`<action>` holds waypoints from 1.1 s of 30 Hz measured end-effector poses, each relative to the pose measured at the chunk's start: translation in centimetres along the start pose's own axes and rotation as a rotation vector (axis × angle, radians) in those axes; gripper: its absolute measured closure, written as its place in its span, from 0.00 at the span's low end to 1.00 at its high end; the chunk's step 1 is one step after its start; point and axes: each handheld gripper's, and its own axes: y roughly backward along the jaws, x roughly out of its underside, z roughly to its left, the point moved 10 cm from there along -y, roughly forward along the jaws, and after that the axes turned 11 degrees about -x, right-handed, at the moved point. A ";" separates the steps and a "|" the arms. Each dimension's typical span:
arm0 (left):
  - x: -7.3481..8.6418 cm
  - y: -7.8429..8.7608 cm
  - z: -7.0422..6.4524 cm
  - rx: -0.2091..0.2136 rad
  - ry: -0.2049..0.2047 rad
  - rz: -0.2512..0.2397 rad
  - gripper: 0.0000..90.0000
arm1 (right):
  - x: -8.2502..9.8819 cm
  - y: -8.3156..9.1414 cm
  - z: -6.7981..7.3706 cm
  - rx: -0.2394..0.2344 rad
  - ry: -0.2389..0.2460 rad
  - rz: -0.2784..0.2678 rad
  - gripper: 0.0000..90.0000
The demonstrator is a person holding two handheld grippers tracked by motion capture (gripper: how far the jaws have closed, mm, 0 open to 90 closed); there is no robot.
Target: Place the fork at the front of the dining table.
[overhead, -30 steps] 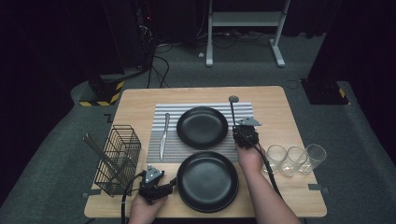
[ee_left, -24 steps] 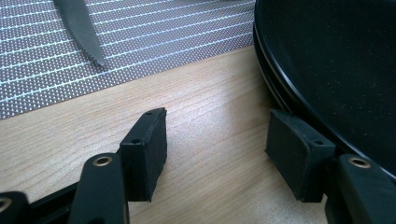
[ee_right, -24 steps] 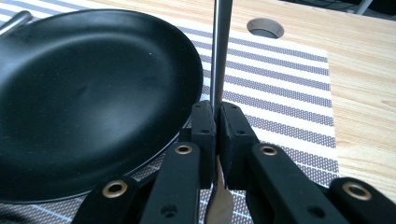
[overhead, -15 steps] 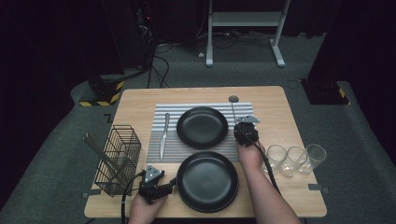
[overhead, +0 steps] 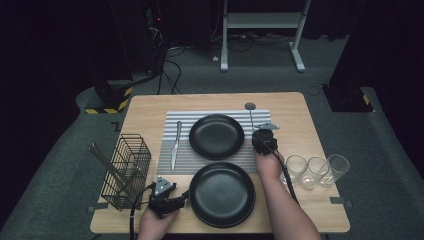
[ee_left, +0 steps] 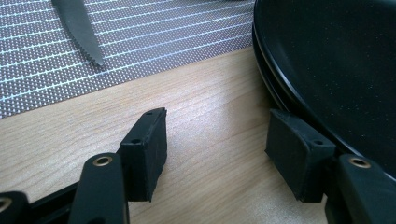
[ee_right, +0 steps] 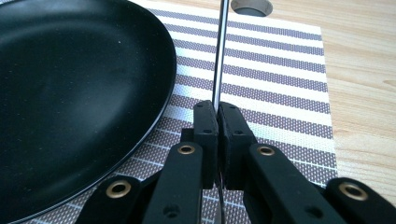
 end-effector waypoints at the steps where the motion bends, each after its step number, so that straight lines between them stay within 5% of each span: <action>1: 0.0 0.0 0.0 0.000 0.000 0.000 0.43 | 0.0 -0.1 0.0 0.001 -0.003 0.004 0.96; 33: 0.0 0.0 0.0 0.010 0.009 -0.001 0.43 | 0.9 -2.2 -1.2 0.024 -0.032 0.081 0.96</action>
